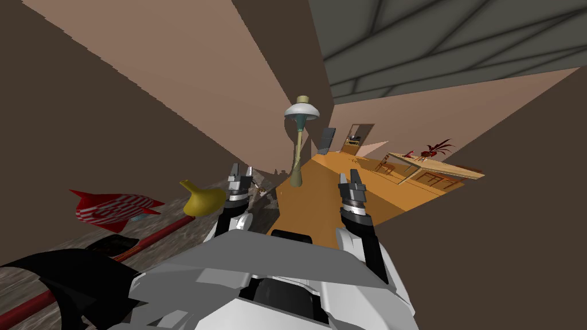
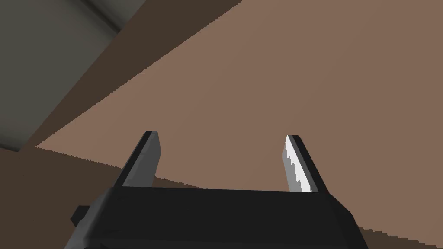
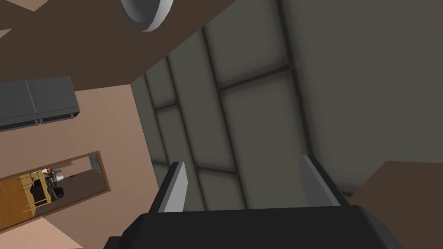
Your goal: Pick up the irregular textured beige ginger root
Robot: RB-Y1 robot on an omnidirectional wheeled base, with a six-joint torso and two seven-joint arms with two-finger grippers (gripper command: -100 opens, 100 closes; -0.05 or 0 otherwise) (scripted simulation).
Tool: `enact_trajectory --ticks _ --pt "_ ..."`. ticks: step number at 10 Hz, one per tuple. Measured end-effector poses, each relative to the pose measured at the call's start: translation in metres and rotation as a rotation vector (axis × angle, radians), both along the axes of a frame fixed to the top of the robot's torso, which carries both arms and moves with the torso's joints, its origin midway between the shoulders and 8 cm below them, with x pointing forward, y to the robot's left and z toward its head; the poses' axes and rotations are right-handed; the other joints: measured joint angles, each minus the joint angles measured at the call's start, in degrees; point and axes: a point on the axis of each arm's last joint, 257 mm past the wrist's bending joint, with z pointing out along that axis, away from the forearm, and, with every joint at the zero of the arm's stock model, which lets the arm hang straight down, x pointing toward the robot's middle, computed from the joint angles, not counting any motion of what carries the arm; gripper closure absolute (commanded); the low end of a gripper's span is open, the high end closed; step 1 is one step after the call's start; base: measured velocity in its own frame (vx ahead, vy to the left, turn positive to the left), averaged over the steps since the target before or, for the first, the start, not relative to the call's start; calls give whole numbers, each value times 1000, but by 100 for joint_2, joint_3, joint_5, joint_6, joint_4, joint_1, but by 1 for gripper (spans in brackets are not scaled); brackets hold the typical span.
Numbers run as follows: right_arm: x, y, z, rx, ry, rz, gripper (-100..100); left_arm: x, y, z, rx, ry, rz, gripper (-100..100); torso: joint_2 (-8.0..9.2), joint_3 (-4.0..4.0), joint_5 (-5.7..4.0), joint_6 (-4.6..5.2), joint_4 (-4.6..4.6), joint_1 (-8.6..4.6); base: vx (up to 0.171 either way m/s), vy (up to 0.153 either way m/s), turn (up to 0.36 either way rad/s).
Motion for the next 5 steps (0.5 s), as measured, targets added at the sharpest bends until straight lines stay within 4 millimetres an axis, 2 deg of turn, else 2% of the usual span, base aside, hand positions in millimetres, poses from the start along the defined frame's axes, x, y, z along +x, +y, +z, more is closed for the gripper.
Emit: enact_trajectory --ticks 5 --pt "0 0 0 0 0 0 0 18 8 -18 73 122 -27 -100 25 14 1 0 5 5 -49 5 -4"
